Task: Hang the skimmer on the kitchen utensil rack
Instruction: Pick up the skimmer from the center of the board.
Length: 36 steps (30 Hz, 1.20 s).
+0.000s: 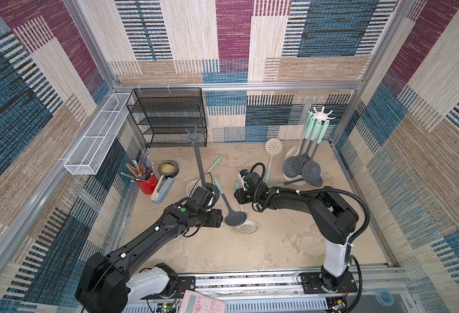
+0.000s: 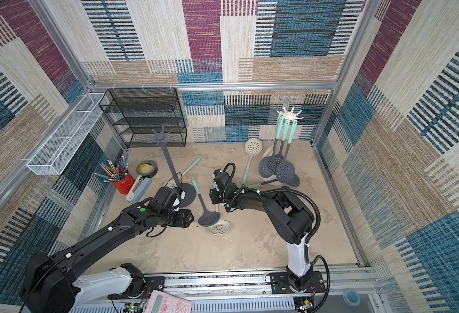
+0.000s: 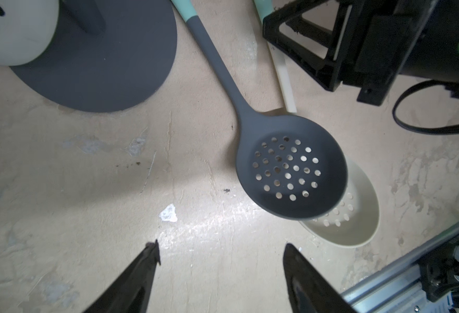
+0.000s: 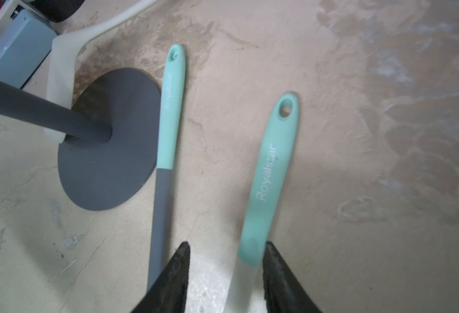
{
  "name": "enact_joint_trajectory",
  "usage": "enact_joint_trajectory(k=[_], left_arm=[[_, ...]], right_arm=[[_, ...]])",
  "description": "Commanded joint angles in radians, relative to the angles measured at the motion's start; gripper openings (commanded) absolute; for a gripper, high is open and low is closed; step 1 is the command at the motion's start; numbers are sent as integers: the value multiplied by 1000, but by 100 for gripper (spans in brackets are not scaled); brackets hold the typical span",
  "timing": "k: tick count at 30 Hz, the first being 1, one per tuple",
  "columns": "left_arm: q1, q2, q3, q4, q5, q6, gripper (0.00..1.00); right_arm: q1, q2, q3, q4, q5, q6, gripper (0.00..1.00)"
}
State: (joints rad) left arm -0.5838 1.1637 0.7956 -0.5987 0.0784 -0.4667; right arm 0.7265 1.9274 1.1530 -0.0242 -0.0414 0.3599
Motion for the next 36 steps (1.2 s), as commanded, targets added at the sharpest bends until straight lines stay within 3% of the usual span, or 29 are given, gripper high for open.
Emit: enact_joint_trajectory(k=[1,22,28,31,36], left_arm=[[7,-11,-10,-15,-18,-42,74],[82,-120,-105,9,-48,-207,73],[86,-138,-103,9,-66,-230,71],[87,-149,-99,1,-78,-229,71],[89,-168,-98,-7,-94,-230,71]], right_arm=[[23,17,32,-12,29,-22,46],[107,194,221,-116,101,-62,45],[108,239,267,-185,157,-60,40],[108,253,280,-203,153,-52,32],[116,256,298,-244,187,-57,30]])
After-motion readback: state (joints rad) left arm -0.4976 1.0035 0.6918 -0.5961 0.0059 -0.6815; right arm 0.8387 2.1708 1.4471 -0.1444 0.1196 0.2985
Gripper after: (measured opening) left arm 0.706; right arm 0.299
